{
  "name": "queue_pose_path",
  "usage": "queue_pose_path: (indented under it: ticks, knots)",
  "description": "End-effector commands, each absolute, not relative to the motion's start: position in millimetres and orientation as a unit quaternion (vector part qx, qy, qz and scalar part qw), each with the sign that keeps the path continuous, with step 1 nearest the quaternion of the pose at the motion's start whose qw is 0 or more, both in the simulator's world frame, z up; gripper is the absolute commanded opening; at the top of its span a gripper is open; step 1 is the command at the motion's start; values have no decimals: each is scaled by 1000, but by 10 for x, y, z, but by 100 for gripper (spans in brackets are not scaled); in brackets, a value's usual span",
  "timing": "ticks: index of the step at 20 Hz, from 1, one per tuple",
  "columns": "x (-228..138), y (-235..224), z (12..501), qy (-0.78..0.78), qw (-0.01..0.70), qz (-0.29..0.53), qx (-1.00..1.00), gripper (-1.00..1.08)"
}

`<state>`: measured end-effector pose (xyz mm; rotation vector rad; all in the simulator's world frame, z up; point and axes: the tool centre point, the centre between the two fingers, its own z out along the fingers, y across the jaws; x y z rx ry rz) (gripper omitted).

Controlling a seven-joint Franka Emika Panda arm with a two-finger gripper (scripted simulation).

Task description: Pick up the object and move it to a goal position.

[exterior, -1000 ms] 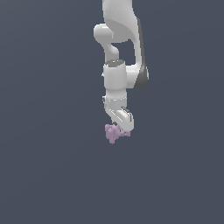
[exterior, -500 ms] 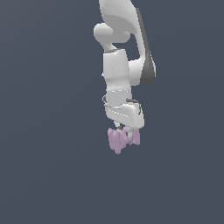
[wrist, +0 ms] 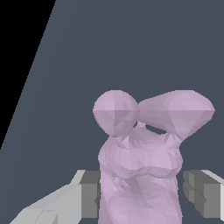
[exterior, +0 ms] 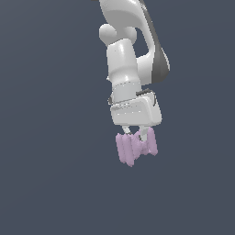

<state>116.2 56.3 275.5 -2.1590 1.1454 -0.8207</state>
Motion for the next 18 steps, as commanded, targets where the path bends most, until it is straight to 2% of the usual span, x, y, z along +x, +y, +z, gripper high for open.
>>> queue_pose_path:
  ticks: [1,18]
  knots:
    - [1215,586,2908,419,292,-321,-798,-100]
    - [1390,736,4012,353,385,-418,-744,-100]
